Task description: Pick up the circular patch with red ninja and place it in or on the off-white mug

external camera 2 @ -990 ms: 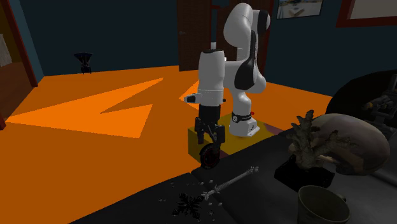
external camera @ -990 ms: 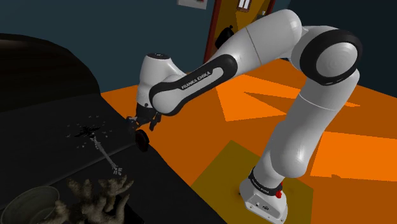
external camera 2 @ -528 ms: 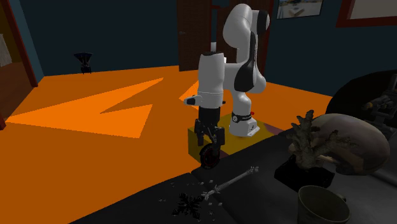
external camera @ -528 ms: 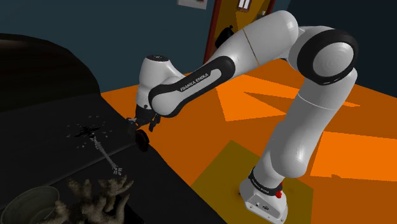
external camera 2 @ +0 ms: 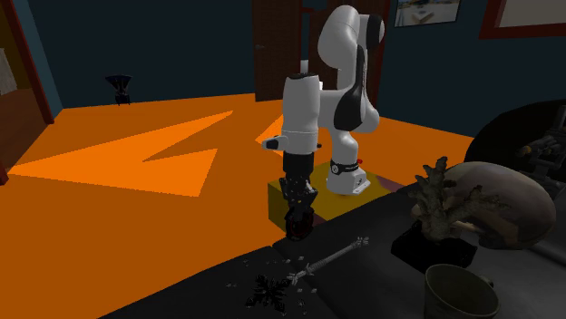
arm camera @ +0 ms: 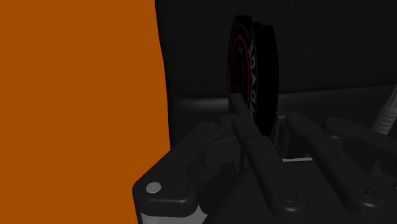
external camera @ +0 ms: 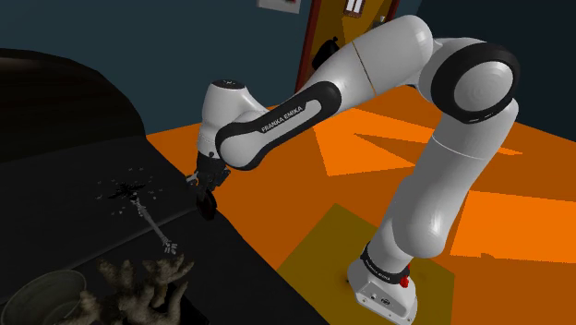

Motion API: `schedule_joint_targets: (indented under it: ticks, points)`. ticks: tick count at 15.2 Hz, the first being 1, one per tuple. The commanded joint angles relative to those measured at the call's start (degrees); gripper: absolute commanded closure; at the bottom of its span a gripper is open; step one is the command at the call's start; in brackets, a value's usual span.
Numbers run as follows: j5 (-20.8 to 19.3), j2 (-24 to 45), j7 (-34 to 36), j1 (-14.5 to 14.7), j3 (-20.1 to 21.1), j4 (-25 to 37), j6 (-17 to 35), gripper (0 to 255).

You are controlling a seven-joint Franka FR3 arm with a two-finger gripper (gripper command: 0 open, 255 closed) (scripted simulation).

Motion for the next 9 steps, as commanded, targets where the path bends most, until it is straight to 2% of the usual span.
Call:
schedule_joint_targets:
  ticks: [1, 3, 9]
  points:
    - [0.0, 0.0, 0.0, 0.0, 0.0, 0.0, 0.0, 255]
    - [0.0, 0.0, 0.0, 0.0, 0.0, 0.0, 0.0, 255]
    - [0.8, -2.8, -0.4, -0.1, 0.0, 1.9, -4.6, 255]
